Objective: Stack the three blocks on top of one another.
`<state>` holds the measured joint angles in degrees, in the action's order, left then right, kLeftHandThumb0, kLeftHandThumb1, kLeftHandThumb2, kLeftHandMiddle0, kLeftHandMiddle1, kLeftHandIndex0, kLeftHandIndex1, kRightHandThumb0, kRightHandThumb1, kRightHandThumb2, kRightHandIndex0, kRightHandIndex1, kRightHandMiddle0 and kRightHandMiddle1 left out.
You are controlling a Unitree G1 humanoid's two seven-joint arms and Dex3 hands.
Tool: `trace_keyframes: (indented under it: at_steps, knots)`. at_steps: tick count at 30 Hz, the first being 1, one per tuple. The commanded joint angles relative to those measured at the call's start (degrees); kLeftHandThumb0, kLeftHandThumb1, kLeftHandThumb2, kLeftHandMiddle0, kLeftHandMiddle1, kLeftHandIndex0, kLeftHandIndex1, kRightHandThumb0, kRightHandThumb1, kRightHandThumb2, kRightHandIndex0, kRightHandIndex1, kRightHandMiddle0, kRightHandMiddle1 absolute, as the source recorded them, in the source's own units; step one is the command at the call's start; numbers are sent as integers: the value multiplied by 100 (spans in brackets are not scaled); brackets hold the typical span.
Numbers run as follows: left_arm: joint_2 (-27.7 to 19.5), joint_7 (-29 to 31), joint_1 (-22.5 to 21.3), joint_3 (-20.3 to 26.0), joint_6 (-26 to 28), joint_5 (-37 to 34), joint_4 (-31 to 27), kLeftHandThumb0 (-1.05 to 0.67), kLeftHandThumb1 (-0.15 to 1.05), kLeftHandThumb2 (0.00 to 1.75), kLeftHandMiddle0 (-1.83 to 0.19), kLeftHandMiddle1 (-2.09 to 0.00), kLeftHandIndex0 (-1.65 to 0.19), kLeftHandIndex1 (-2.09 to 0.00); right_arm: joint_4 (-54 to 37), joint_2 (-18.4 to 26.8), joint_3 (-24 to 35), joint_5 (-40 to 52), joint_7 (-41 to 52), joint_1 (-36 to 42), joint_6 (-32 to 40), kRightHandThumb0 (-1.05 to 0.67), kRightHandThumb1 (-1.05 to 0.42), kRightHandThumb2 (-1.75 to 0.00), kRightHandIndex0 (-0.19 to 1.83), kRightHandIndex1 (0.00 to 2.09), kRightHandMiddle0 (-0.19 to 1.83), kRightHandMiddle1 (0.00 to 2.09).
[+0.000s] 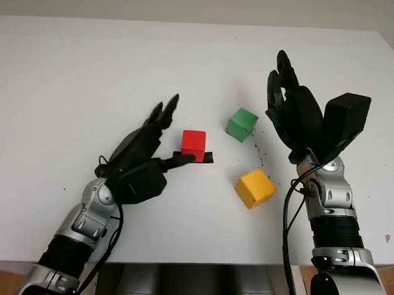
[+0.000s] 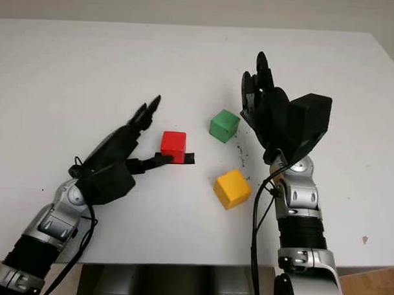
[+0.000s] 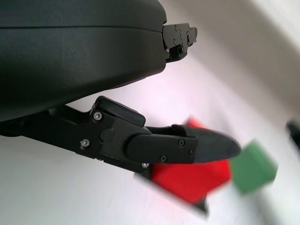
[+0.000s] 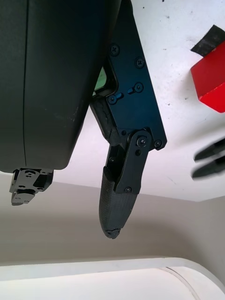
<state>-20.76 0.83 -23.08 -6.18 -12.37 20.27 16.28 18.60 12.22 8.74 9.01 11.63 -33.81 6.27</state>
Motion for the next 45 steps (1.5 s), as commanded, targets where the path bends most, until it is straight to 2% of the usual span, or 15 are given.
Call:
trace_keyframes:
  at_steps: [1,3,5,8,14,17,22,26,32,36,39,41,43,45]
  knots:
    - [23,-108,-25,283,-158,-268,-37,-90,105,67,19,0,19,0,-128,75,30,7,12,5,3,-72,-105,-65,-19,0,-19,0]
    - [59,34,-68,549,-356,-792,-31,-87,105,69,19,0,19,0,-171,107,35,-4,-2,-14,24,-72,-105,-65,-19,0,-19,0]
    - [71,172,-48,799,-165,-1229,-220,-86,105,70,19,0,19,0,-180,169,40,-9,37,-33,9,-72,-105,-65,-19,0,-19,0]
    - [196,22,-5,1207,21,-1680,-435,-87,105,67,15,-3,13,-5,-205,228,71,-24,6,-59,-3,-73,-105,-62,-19,0,-19,0]
    - [115,96,8,1646,640,-2144,-688,-89,105,67,19,-4,16,-4,-353,447,30,-159,29,-74,60,-74,-105,-63,-19,0,-19,0]
    - [86,161,-30,1796,683,-2265,-566,-89,105,67,19,-2,17,-5,-483,633,28,-178,221,-42,44,-72,-105,-61,-19,0,-19,0]
    - [38,413,-118,2094,807,-2701,-259,-83,105,64,19,0,19,-1,-919,969,-39,-636,167,117,-144,-72,-103,-18,-15,3,-9,6]
    - [-118,518,-210,2214,882,-2759,19,-80,105,65,19,0,19,0,-1238,1405,-48,-690,615,146,-321,-62,-92,-6,-9,6,-4,8]
    - [-183,514,-261,2295,878,-2794,160,-80,105,63,19,0,19,0,-2165,2279,-382,-1617,1037,223,-166,-63,-84,-3,2,11,12,17]
    - [-159,462,-274,2308,941,-2789,126,-79,105,63,19,0,19,0,-2491,2647,-491,-1933,1324,242,-451,-64,-81,-4,5,11,18,18]
    - [-146,410,-299,2287,946,-2756,139,-78,105,65,19,-1,19,0,-2629,2923,-578,-2241,1442,264,-960,-62,-76,-3,39,29,39,28]
    - [-137,400,-326,2280,958,-2772,156,-77,105,65,19,0,19,0,-2802,3126,-662,-2493,1592,297,-1085,-59,-72,-4,51,41,53,28]
    - [-138,405,-346,2265,968,-2764,172,-77,105,65,19,0,19,0,-2984,3377,-753,-2749,1821,312,-1173,-59,-72,-5,43,62,61,17]
    - [-140,408,-357,2244,1008,-2743,169,-77,105,64,19,-1,19,0,-3130,3601,-824,-2909,2103,326,-1187,-62,-74,-6,31,64,61,11]
